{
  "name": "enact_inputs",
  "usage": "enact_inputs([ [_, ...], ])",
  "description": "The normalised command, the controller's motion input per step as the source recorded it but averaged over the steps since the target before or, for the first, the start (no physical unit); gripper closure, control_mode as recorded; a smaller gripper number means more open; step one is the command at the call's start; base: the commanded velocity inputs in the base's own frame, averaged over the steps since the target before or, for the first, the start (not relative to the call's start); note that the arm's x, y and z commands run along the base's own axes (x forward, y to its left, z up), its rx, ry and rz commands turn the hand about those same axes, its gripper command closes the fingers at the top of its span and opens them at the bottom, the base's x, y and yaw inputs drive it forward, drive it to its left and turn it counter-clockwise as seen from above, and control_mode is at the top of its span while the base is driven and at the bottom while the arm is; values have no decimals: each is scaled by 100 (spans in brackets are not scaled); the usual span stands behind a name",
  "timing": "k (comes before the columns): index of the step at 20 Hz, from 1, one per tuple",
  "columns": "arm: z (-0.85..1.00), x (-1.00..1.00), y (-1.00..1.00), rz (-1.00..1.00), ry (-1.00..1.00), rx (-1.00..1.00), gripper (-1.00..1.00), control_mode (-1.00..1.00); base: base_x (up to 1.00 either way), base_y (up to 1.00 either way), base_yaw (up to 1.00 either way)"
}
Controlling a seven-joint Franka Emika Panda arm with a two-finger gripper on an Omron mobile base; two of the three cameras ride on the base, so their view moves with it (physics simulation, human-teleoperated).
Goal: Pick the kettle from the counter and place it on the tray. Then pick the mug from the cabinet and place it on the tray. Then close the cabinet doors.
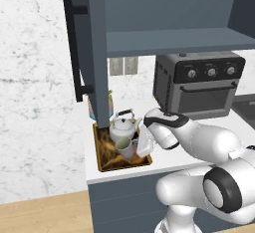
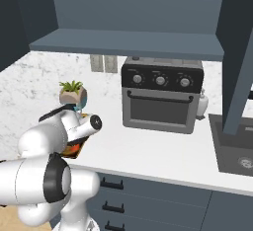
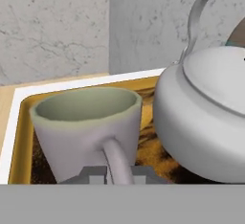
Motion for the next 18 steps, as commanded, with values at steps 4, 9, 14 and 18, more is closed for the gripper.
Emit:
enact_inputs([
  [4,-12,-3,-11,0,0,0,100,-100,0,0,0],
  [9,-17,-10,-10,0,0,0,-100,-100,0,0,0],
  [14,-6,-7,-22,0,0,-1,-100,-100,0,0,0],
  [18,-3,-12,-27,0,0,-1,-100,-100,0,0,0],
])
